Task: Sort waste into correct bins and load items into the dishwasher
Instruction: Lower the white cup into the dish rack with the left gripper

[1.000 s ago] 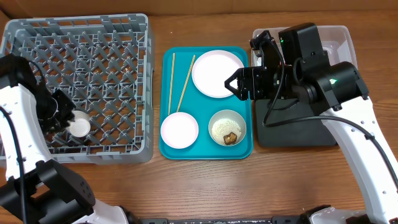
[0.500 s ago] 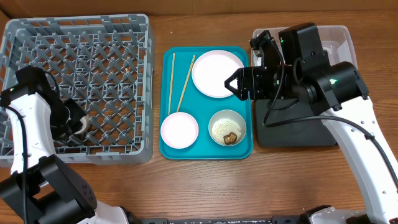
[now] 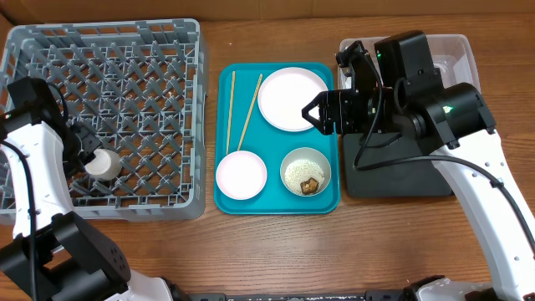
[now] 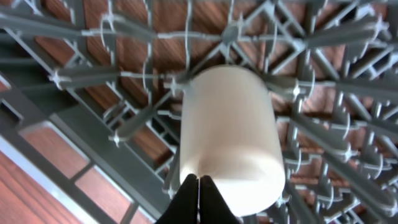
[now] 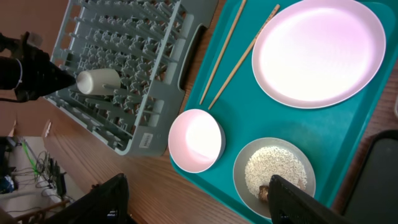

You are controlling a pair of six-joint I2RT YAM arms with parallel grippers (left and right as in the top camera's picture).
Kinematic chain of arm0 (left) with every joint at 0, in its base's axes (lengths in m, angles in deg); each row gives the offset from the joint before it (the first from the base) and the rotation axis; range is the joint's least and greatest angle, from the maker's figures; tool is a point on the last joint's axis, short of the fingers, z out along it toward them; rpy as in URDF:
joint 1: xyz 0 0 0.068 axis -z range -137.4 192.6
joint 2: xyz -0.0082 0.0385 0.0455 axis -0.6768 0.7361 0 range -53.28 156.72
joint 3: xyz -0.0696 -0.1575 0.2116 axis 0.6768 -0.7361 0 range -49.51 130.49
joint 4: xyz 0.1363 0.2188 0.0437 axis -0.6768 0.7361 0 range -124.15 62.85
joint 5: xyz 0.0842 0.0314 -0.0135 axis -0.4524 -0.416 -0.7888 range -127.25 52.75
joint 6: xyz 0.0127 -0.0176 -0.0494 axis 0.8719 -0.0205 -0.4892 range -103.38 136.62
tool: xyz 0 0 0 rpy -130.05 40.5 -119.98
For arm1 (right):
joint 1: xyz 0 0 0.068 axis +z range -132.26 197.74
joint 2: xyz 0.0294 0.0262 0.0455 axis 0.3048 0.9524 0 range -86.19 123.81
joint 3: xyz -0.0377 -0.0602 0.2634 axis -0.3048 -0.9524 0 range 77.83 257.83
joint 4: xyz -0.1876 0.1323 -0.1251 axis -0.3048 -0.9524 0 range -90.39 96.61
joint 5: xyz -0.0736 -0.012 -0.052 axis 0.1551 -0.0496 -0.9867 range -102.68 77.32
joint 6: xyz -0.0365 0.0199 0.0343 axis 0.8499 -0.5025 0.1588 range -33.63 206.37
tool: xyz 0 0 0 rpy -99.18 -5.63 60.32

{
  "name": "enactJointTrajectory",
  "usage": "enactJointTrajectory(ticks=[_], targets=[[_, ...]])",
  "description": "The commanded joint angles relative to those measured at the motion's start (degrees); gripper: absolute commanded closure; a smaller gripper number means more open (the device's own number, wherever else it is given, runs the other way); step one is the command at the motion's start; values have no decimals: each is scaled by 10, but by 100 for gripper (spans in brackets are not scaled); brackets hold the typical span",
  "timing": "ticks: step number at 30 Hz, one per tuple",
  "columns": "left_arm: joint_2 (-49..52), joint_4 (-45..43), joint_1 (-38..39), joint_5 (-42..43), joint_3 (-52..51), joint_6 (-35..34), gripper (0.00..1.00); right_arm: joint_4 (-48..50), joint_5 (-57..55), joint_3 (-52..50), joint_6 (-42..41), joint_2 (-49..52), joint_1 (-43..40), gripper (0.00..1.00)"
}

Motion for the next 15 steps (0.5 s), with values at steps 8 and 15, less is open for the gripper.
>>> enactJointTrajectory(ticks=[8,15], targets=[[3,83,44,13,3,-17,96,2,-2,3,2,-5,2,27],[3,14,45,-33,-72,-33,96,6,-2,3,2,-5,2,27]])
